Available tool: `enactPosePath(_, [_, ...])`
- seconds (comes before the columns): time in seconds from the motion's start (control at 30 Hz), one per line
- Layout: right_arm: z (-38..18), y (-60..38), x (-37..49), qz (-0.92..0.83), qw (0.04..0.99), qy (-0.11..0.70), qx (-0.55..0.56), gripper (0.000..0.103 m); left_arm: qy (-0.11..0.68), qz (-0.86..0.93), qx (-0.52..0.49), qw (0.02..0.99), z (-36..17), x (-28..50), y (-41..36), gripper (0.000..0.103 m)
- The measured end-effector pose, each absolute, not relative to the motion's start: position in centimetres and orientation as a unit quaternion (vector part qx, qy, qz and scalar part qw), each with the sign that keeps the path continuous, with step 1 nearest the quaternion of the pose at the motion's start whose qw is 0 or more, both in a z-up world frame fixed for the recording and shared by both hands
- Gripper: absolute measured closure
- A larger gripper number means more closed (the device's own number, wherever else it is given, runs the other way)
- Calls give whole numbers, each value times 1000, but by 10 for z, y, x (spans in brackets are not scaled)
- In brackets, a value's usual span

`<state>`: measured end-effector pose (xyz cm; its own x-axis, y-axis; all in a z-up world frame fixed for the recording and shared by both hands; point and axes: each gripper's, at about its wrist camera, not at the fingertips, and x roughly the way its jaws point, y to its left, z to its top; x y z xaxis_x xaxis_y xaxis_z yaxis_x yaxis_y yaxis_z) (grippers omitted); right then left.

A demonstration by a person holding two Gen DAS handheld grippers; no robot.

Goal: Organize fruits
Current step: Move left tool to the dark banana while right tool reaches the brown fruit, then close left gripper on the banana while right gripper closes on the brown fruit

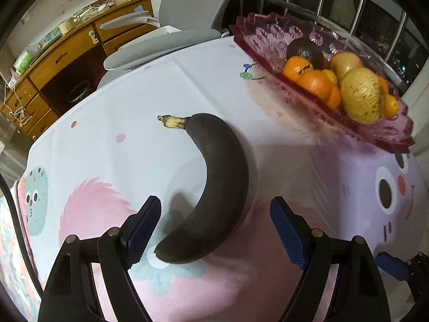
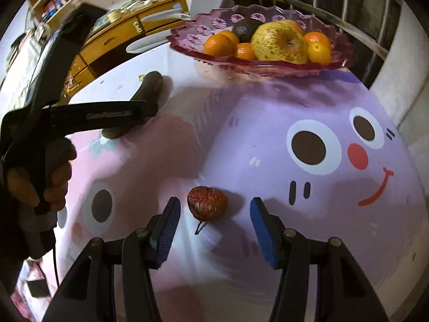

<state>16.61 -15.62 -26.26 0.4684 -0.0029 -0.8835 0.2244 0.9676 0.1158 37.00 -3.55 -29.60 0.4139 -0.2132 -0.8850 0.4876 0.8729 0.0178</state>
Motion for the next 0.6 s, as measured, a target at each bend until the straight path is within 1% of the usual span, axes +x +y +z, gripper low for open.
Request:
enactPosePath(0.1, [-266,-154,167,-65,852,511,94,48,492,-209,141,834,-300,371,-37,21])
enactPosePath(0.33, [-269,-151,170,-54,860,500,85,49,483,-207,137,840,-305,375,-38,32])
enactPosePath(0.4, [-270,-151,171,-55,862,497,81,54,483,-211,130,840,-304,374,-37,37])
enactPosePath(0.47, [-270,-151,172,-56,864,494,78,61,483,-218,121,840,-305,375,-37,43])
enactPosePath(0.6, [-269,-151,173,-45,866,492,79,69,480,-216,115,842,-305,375,-38,54])
